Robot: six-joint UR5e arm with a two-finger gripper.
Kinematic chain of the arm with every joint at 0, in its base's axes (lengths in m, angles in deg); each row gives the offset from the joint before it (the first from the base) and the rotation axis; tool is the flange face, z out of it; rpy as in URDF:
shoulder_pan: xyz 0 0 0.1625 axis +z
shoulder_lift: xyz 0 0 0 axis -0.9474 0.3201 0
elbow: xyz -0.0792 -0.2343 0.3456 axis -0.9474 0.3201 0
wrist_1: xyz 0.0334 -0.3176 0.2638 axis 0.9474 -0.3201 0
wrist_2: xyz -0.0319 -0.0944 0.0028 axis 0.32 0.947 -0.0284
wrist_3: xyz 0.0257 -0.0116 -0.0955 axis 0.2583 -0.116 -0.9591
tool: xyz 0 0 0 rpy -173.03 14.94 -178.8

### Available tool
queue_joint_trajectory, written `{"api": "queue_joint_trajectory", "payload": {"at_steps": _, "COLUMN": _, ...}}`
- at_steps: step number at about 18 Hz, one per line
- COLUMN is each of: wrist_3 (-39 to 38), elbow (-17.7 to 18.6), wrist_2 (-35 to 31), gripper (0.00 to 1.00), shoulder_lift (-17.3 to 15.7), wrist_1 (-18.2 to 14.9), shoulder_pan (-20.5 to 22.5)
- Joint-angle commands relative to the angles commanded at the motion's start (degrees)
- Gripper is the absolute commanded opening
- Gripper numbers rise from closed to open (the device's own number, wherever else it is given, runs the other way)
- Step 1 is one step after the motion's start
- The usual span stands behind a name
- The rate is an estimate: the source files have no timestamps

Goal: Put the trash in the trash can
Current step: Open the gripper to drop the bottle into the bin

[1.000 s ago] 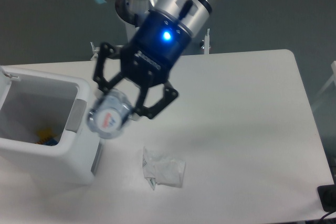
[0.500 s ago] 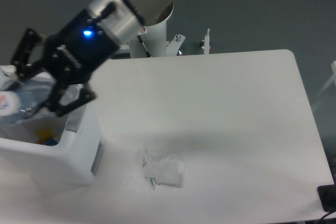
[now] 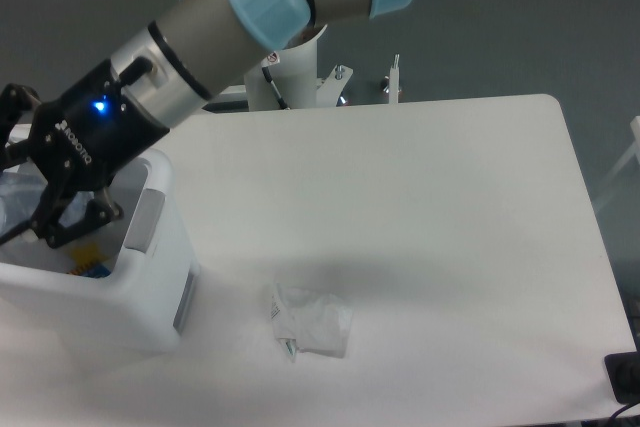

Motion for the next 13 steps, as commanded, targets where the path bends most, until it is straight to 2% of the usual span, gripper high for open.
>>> {"api": "queue_joint_trajectory", "payload": {"at_steps": 3, "wrist_3": -0.09, "elbow": 0.44, "wrist_2": -0.09, "gripper": 0.91, "shoulder_lift": -0.44, "wrist_1": 0.00, "shoulder_pan": -0.09}}
{"api": "queue_joint_trajectory", "payload": {"at_steps": 6, "wrist_3": -0.44, "elbow": 0.96, "wrist_2": -0.09, "gripper": 1.00, "shoulder_lift": -1.14, "wrist_1": -0.09, "shoulder_pan": -0.09}}
{"api": "queue_joint_trajectory", "payload": {"at_steps": 10, "wrist_3": -0.79, "elbow": 1.23, "wrist_2": 0.00, "gripper": 1.00, "shoulder_lift": -1.23, "wrist_1": -0.18, "shoulder_pan": 0.70}}
{"api": "queue_joint_trajectory", "payload": {"at_steps": 13, "wrist_3": -3.15, "elbow": 1.32, "wrist_2": 0.00, "gripper": 1.00, "shoulder_lift": -0.62, "wrist_1": -0.26, "shoulder_pan": 5.08}}
